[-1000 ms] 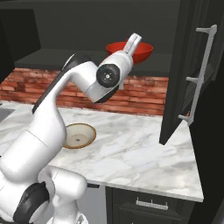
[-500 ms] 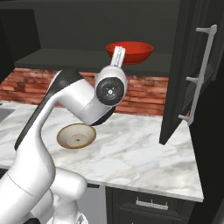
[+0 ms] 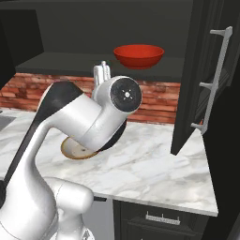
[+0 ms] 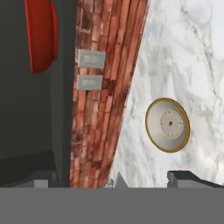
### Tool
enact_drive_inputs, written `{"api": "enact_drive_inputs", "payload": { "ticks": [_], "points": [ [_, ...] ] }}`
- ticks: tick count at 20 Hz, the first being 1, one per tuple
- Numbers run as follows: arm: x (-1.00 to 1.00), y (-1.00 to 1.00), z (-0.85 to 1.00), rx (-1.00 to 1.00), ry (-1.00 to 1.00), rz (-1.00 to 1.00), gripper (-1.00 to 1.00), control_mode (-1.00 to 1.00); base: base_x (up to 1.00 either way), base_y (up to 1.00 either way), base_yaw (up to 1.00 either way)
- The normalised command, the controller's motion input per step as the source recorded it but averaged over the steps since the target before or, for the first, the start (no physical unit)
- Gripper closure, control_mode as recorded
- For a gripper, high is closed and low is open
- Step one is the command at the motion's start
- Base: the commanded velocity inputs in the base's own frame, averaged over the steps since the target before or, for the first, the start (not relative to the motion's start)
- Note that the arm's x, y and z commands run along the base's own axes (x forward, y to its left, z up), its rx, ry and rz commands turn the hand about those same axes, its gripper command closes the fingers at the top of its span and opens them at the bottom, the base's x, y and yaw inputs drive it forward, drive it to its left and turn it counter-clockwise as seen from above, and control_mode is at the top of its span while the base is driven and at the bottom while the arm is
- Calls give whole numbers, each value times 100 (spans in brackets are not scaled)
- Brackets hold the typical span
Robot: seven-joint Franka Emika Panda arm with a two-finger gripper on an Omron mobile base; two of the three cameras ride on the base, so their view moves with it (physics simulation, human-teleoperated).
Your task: Open the cabinet. Pick the bowls from the counter and place them in the cabinet. Then close the cabinet.
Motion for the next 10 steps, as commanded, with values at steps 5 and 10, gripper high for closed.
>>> {"api": "enact_drive_inputs", "payload": {
  "ticks": [5,10],
  "points": [
    [-33,29,-61,-22,0,18,-100,-100,0,0,0],
    [-2,56,-62,-17,0,6,-100,-100,0,0,0]
  ]
}}
